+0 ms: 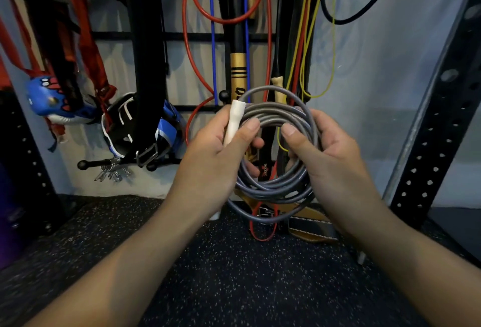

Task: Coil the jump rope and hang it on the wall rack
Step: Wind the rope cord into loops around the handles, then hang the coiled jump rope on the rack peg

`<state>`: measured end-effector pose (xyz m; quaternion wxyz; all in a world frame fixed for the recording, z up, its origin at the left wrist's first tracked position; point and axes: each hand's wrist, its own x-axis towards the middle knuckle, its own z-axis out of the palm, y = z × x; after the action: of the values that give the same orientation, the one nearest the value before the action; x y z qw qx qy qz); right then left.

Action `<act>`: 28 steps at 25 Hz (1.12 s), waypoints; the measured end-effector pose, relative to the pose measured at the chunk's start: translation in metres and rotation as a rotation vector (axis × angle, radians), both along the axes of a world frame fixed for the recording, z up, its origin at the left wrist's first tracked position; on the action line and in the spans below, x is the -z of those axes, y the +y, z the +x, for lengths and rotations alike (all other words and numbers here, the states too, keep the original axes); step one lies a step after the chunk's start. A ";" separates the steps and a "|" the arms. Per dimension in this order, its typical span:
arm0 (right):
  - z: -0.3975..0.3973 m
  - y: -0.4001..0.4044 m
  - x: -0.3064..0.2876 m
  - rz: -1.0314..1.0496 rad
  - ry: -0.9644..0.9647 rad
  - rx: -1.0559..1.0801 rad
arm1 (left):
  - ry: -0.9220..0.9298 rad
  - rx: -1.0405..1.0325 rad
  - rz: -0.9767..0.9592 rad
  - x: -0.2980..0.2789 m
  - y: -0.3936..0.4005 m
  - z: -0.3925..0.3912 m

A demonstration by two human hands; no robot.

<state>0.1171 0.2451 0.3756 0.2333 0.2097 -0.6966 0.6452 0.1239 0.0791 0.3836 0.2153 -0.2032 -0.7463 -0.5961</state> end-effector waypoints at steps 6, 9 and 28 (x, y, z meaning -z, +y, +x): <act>-0.014 -0.017 -0.023 0.020 0.103 0.011 | 0.089 -0.019 0.013 -0.027 -0.013 -0.013; -0.024 -0.023 -0.047 0.031 0.147 0.034 | 0.129 -0.027 0.022 -0.048 -0.016 -0.024; -0.026 -0.079 -0.558 0.376 -0.061 0.285 | 0.106 -0.291 -0.066 -0.548 -0.064 -0.043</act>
<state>0.0911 0.1664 0.9336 0.2578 0.1296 -0.8339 0.4706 0.0812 0.0149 0.9312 0.3320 -0.1311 -0.7745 -0.5223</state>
